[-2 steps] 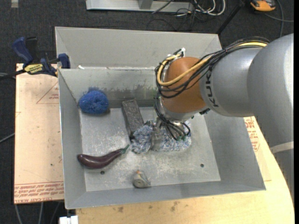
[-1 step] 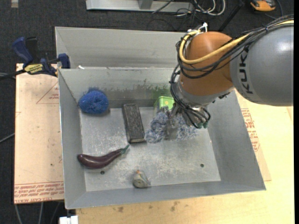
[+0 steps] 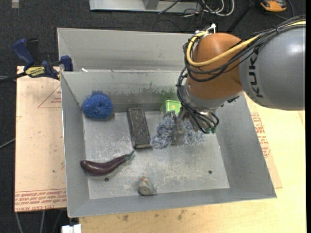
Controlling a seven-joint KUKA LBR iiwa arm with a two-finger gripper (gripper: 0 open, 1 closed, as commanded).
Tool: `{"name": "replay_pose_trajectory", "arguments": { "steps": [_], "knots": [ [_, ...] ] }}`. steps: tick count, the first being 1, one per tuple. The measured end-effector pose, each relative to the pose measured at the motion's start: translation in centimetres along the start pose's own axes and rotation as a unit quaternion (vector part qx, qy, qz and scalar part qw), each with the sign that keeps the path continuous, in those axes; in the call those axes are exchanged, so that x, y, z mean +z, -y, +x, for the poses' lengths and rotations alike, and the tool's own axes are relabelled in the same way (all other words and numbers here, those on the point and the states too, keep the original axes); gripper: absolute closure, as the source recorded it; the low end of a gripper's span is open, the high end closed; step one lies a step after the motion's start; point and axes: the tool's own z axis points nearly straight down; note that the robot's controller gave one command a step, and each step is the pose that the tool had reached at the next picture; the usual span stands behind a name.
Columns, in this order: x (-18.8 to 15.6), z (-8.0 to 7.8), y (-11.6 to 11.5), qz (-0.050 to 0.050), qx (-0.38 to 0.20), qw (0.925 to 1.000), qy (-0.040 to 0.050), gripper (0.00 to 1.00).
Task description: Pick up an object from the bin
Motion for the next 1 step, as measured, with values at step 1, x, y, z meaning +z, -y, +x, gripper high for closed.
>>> {"name": "replay_pose_trajectory", "arguments": {
  "steps": [1],
  "knots": [
    [-3.83, 0.52, -0.71, 0.000, 0.002, 1.0000, -0.0045, 1.00]
  ]
}}
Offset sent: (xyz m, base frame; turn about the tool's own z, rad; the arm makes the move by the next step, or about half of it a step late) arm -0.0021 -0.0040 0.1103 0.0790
